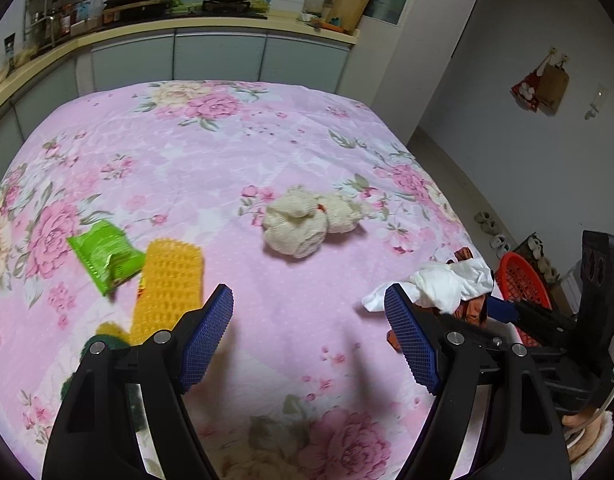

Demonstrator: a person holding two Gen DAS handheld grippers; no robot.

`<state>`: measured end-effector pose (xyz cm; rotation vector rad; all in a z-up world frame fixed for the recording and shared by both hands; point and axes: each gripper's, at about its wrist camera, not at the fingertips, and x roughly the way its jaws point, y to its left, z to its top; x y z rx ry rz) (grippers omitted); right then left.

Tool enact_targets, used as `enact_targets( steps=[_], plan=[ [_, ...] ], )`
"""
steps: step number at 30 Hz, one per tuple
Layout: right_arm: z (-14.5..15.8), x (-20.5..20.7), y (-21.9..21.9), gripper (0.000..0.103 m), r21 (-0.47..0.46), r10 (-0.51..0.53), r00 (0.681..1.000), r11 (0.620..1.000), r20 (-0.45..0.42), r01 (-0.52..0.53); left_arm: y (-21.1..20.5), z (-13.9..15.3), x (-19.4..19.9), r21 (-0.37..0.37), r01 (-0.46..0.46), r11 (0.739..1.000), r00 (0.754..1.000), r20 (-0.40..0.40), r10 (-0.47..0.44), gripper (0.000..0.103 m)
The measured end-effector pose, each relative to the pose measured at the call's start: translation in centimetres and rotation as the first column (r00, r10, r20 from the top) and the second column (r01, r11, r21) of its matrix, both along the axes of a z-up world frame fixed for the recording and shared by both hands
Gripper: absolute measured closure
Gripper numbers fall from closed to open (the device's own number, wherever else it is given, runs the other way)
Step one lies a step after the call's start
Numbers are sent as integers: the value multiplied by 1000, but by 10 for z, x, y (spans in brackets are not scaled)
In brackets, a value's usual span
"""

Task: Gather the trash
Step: 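Grasp the white cloth bundle with the left gripper while the right holds the brown bag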

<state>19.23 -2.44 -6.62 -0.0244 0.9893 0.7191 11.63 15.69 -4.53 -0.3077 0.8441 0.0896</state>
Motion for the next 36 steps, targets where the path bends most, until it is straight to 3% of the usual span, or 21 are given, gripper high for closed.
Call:
enact_targets(
  steps=[5, 12, 33, 36],
  plan=[
    [-3, -3, 0, 34, -3, 5, 1000, 1000, 21, -5, -7, 4, 5, 16, 17, 1000, 1000, 8, -17, 27],
    [0, -2, -14, 52, 10, -14, 1000, 1000, 13, 14, -17, 8, 12, 34, 42, 999, 999, 16, -42, 27],
    [-3, 8, -94, 53, 30, -235, 972, 972, -15, 235, -103, -24, 62, 63, 278, 959, 960, -63, -274, 28],
    [-4, 7, -99, 53, 34, -243, 970, 969, -20, 244, -111, -30, 69, 65, 301, 951, 952, -79, -296, 37]
  ],
)
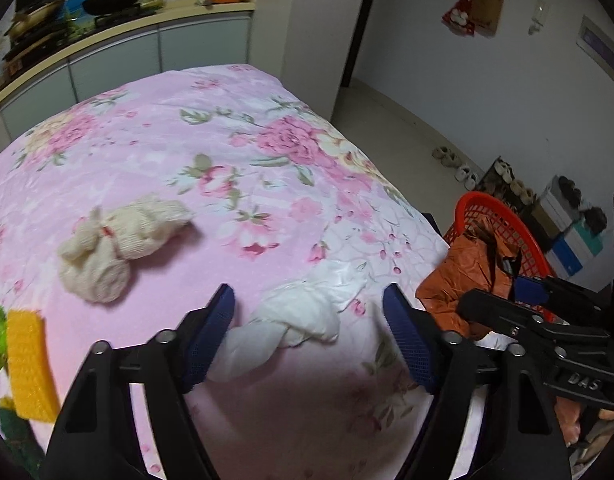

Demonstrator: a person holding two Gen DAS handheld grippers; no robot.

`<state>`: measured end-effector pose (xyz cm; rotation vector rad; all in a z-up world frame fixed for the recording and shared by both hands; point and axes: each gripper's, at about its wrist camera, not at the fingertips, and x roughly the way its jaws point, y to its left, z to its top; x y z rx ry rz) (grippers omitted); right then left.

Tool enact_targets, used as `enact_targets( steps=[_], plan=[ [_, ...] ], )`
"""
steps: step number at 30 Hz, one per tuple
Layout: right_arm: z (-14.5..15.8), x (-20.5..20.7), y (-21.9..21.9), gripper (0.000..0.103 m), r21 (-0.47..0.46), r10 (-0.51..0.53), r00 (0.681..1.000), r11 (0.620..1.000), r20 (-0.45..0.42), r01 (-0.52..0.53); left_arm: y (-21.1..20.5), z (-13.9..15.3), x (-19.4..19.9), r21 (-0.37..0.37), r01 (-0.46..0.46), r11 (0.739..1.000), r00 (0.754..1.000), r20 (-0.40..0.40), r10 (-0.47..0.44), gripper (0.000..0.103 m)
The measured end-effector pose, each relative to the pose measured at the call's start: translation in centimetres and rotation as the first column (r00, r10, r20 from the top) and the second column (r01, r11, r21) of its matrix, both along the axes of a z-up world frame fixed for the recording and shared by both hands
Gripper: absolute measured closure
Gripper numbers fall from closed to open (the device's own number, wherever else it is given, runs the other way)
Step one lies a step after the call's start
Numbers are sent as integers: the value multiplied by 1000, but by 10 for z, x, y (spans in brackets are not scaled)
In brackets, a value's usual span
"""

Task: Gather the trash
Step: 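Grasp the white cloth bundle with the left gripper while the right holds the brown bag, then carry the brown bag and white cloth in both grippers over the red wastebasket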

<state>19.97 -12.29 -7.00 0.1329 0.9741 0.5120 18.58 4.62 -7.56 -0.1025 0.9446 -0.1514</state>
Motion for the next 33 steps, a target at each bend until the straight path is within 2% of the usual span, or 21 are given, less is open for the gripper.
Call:
enact_targets(
  steps=[2, 4, 10, 18, 33],
  plan=[
    [-1, 0, -2, 53, 4, -5, 1000, 1000, -3, 5, -2, -7, 4, 3, 8, 1000, 1000, -28, -8, 50],
    [-1, -1, -3, 53, 6, -6, 1000, 1000, -3, 6, -1, -13, 6, 12, 3, 1000, 999, -41, -3, 56],
    [-2, -3, -3, 53, 9, -9, 1000, 1000, -3, 9, 3, -12, 5, 9, -4, 1000, 1000, -24, 4, 65],
    [3, -4, -1, 53, 14, -10, 1000, 1000, 9, 10, 9, 5, -5, 16, -23, 1000, 999, 26, 22, 66],
    [31, 2, 7, 53, 37, -7, 996, 999, 85, 4, 17, 36, -13, 32, -65, 997, 994, 93, 62, 65]
  ],
)
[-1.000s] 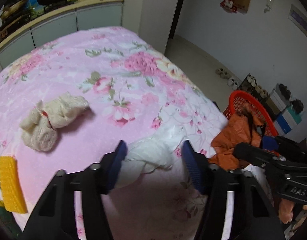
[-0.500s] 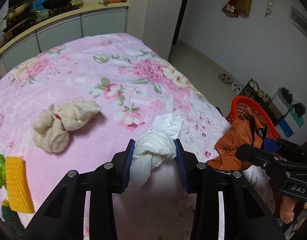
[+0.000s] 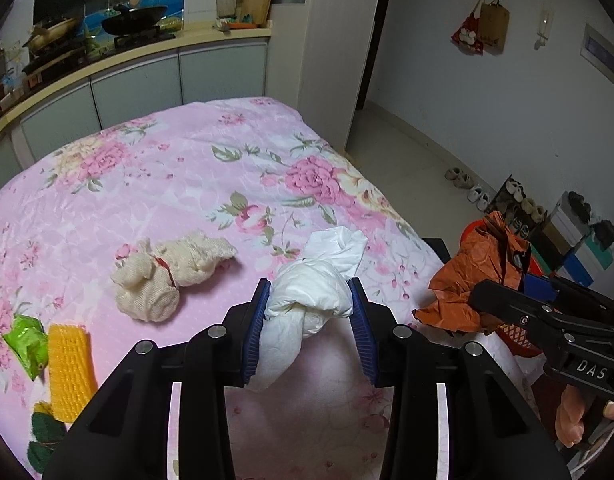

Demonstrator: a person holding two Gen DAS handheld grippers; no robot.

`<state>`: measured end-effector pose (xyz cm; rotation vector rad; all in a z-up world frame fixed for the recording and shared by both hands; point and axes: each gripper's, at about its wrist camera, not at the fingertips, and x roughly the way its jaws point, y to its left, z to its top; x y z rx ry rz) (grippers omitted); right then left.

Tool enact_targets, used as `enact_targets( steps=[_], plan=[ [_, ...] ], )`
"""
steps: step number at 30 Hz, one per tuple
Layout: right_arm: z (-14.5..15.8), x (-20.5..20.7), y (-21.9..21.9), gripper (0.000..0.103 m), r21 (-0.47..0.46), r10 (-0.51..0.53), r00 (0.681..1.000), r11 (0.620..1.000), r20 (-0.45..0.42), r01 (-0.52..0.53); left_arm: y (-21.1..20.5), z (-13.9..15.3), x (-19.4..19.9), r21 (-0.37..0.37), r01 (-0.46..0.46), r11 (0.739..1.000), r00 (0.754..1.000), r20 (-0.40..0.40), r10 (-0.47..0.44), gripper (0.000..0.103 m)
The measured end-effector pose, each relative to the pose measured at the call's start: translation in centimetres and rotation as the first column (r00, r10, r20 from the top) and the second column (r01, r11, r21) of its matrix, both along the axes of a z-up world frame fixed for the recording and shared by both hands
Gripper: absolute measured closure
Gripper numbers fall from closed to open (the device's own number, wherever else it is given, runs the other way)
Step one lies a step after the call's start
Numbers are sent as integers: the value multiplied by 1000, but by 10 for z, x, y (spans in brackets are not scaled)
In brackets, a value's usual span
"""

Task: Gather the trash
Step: 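Carry the brown bag and white cloth in both grippers over the red wastebasket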

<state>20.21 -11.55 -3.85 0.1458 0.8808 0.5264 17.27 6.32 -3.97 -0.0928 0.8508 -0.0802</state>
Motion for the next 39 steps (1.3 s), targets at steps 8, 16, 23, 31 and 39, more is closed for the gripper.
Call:
enact_targets(
  steps=[8, 16, 23, 31, 39],
  plan=[
    [14, 2, -9, 53, 6, -22, 999, 1000, 45, 22, -6, 11, 4, 8, 19, 1000, 1000, 24, -19, 65],
    [26, 6, -32, 53, 10, -87, 993, 996, 82, 86, -27, 23, 13, 26, 74, 997, 996, 47, -75, 65],
    [35, 10, -64, 53, 12, -167, 980, 986, 110, 167, -52, 30, 22, 33, 133, 991, 989, 59, -134, 65],
    [39, 10, -95, 53, 3, -244, 961, 969, 131, 246, -84, 36, 34, 28, 200, 979, 977, 67, -202, 65],
    [38, 11, -123, 53, -14, -328, 934, 943, 139, 333, -119, 38, 49, -16, 269, 963, 962, 60, -268, 65]
  ],
)
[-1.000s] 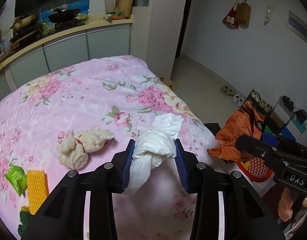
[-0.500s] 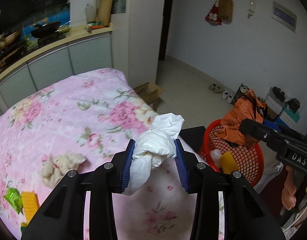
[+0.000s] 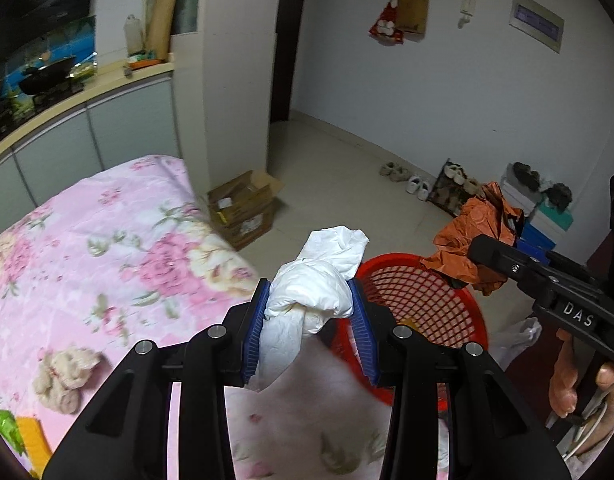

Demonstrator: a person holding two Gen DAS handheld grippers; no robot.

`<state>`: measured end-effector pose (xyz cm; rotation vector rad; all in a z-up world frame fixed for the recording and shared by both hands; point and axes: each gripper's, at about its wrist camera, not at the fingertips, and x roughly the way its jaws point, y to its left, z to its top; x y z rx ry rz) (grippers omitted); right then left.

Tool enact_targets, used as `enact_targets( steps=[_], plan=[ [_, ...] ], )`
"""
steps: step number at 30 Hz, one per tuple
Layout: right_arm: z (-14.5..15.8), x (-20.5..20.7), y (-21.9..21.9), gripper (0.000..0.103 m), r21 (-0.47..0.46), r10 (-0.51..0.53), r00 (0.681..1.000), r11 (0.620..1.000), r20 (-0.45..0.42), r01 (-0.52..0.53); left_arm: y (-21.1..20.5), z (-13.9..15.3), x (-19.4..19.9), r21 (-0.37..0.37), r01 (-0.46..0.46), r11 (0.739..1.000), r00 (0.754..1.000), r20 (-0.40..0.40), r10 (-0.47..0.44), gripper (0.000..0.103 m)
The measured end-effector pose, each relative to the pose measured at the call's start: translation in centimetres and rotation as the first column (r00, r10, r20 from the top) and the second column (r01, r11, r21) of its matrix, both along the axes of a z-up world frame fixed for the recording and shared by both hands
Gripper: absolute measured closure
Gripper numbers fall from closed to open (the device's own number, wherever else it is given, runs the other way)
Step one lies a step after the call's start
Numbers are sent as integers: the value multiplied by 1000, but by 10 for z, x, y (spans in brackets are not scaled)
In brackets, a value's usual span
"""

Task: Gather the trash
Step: 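Carry the brown bag and white cloth in both grippers over the red wastebasket, then open both grippers to drop the brown bag and white cloth into the basket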

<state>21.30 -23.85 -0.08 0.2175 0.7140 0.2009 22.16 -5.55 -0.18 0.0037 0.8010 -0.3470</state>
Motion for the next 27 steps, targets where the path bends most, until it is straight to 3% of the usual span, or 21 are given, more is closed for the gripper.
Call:
enact_targets(
  steps=[15, 27],
  plan=[
    [-20, 0, -48, 53, -18, -159, 985, 987, -63, 158, -72, -39, 24, -21, 151, 988, 981, -121, -152, 65],
    [-40, 4, -61, 47, -1, -203, 970, 979, -131, 204, -103, -75, 18, 19, 191, 981, 967, -177, -185, 64]
  ],
)
